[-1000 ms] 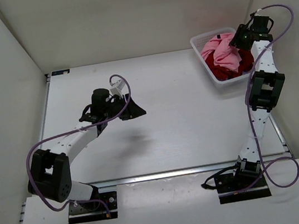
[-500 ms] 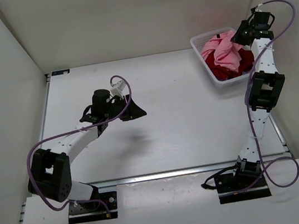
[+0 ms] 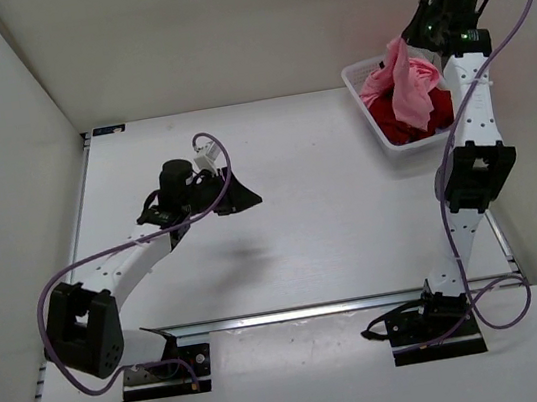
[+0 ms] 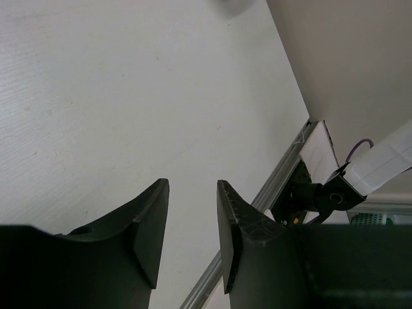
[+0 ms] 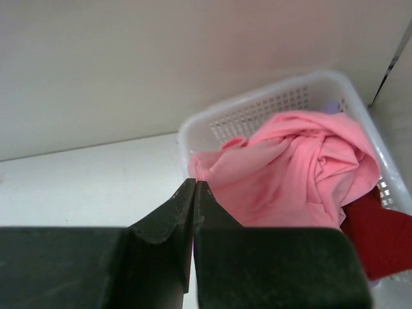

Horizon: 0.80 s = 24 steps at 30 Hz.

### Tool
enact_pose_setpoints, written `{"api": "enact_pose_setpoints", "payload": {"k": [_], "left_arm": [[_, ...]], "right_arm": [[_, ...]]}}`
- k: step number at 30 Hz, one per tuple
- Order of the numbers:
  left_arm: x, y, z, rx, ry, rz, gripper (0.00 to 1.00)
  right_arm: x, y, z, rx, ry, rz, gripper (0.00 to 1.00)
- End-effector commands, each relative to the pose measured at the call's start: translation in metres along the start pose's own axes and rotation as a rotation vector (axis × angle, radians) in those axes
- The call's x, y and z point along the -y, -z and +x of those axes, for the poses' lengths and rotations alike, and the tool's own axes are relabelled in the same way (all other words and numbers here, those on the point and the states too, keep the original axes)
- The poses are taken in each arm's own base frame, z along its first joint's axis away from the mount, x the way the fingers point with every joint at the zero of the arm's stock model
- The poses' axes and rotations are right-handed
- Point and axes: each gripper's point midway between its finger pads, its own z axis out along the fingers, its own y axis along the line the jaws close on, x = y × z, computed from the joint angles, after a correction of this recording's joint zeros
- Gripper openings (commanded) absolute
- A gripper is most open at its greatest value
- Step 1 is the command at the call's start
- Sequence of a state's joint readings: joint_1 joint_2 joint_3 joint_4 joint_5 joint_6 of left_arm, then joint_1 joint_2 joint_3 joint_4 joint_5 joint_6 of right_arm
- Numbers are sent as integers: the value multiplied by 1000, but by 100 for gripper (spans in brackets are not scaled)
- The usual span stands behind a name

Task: Fold and stack the t-shirts
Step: Grab crumpled tshirt from bin with the right arm, then move the tshirt to the center of the board

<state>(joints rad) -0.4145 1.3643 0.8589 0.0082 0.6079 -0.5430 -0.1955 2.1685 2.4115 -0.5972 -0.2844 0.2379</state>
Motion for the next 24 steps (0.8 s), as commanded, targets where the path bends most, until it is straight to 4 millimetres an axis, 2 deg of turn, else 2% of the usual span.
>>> {"api": "enact_pose_setpoints", "payload": {"k": [1, 3, 5, 6, 8, 9, 10, 11, 12, 13, 14, 15, 16, 17, 18, 19, 22, 24], "left_arm": [[12, 15, -14, 68, -28, 12, 46], [10, 21, -16, 79, -26, 3, 45], [7, 24, -20, 91, -15, -2, 46], [4, 25, -21, 94, -11, -4, 46], [1, 28, -24, 108, -1, -17, 45], [4, 28, -26, 117, -4, -16, 45], [3, 27, -25, 116, 4, -18, 46], [0, 28, -22, 113, 24, -19, 45], [0, 27, -22, 113, 36, -16, 45], [-1, 29, -22, 119, 44, -11, 45], [-4, 30, -22, 126, 59, -19, 45], [-3, 33, -21, 132, 58, -17, 45], [-3, 36, -24, 148, 64, -20, 46], [-9, 37, -20, 148, 82, -34, 46], [-7, 40, -22, 164, 76, -30, 46], [-8, 42, -22, 173, 87, -30, 46], [-10, 52, -17, 202, 108, -48, 49], [-15, 54, -13, 212, 135, -63, 49]], "right_arm": [[-34, 47, -53, 152, 104, 7, 0], [-44, 53, -49, 131, 64, -58, 0], [-55, 60, -54, 145, 68, -87, 0], [-62, 59, -51, 143, 77, -93, 0], [-93, 79, -68, 186, 95, -159, 0], [-122, 96, -81, 227, 118, -231, 0], [-146, 104, -81, 232, 132, -286, 0], [-159, 118, -92, 268, 145, -305, 0], [-181, 141, -103, 311, 159, -343, 0], [-210, 151, -100, 324, 184, -402, 0], [-232, 177, -113, 386, 195, -442, 1], [-253, 188, -108, 402, 215, -469, 1], [-275, 216, -117, 471, 238, -497, 0], [-287, 241, -121, 514, 250, -518, 0], [-305, 253, -119, 549, 265, -533, 0], [-327, 281, -124, 604, 259, -572, 0], [-355, 327, -132, 710, 280, -594, 0], [-365, 343, -134, 736, 275, -622, 0]]}}
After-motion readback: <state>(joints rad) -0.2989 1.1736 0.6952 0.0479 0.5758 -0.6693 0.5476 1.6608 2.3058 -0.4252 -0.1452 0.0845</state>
